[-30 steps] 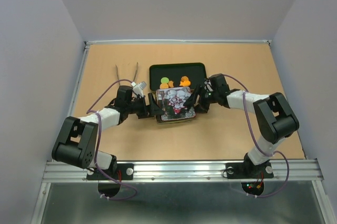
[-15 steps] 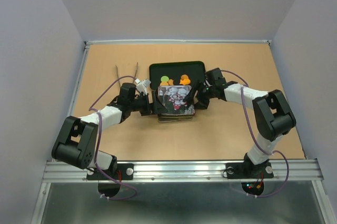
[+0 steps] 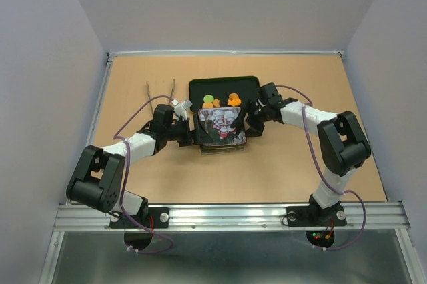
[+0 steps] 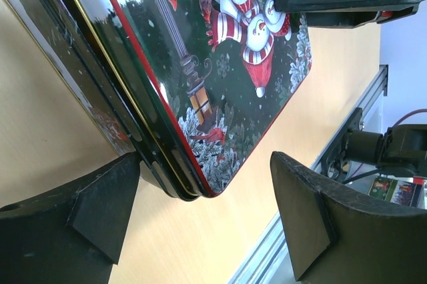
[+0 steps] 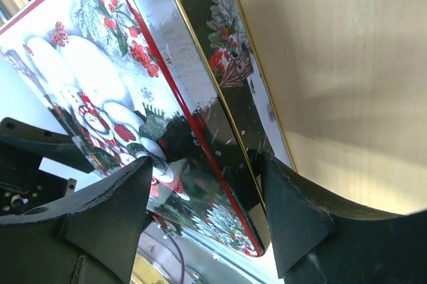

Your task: Pack the cookies

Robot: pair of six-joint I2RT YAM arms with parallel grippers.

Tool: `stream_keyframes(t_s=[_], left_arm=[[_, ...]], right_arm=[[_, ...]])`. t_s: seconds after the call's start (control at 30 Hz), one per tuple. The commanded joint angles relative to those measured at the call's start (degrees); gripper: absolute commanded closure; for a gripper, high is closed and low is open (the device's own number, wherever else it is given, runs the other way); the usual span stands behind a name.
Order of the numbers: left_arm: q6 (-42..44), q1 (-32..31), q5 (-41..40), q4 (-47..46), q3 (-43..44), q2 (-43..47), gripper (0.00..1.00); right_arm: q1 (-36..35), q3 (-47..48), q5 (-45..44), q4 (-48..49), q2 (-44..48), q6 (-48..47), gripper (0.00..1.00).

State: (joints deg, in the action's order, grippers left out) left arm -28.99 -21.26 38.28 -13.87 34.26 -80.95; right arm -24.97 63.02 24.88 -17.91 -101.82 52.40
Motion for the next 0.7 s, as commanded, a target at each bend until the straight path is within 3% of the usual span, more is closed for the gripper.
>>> stream_keyframes(t_s=[0.0,0.67], left_arm=[[-0.27,-1.95,2.94,-3.36,3.27,-0.53,0.11],[-1.24,-3.53,2.67,-5.55,3.62,-2.72,0.11]], right_arm=[[-2.80,5.09,1.66,-1.69,-1.36,-0.11,0.30],[-7.90,16.43,-1.07,-12.32,-6.28,-5.64,0.29]])
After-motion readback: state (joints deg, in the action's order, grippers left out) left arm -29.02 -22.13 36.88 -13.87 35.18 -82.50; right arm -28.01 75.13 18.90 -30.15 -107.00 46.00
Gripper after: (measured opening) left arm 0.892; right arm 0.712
